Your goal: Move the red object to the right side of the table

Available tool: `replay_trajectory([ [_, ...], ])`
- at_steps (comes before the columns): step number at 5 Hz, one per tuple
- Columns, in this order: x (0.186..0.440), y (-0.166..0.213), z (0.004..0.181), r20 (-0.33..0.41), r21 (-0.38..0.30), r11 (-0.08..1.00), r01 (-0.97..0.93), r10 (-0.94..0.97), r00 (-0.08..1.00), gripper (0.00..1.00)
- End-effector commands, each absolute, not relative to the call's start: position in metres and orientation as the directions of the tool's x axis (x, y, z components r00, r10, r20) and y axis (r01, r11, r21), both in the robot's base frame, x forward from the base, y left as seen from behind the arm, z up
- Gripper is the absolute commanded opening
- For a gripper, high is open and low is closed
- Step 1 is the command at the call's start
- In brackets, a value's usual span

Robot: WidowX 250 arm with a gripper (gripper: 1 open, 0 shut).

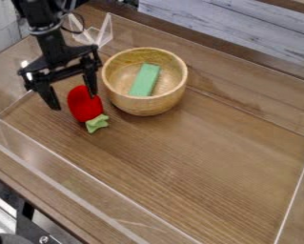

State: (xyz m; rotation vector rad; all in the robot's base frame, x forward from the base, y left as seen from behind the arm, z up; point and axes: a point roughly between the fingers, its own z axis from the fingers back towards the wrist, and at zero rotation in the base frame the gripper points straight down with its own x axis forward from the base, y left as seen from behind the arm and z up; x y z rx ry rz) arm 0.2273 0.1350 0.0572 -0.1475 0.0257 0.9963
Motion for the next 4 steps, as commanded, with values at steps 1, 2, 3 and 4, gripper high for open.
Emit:
replay_trajectory([
  [1,0.232,0.151,0.061,-0.055,-0.124,0.507,-0.853,0.855,0.516,1.00],
  [2,0.237,0.158,0.061,-0.080,-0.127,0.490,-0.863,0.862,0.501,1.00],
  [3,0.240,0.165,0.058,-0.098,-0.125,0.476,-0.871,0.867,0.488,1.00],
  [4,0.239,0.157,0.062,-0.107,-0.121,0.435,-0.892,0.888,0.447,1.00],
])
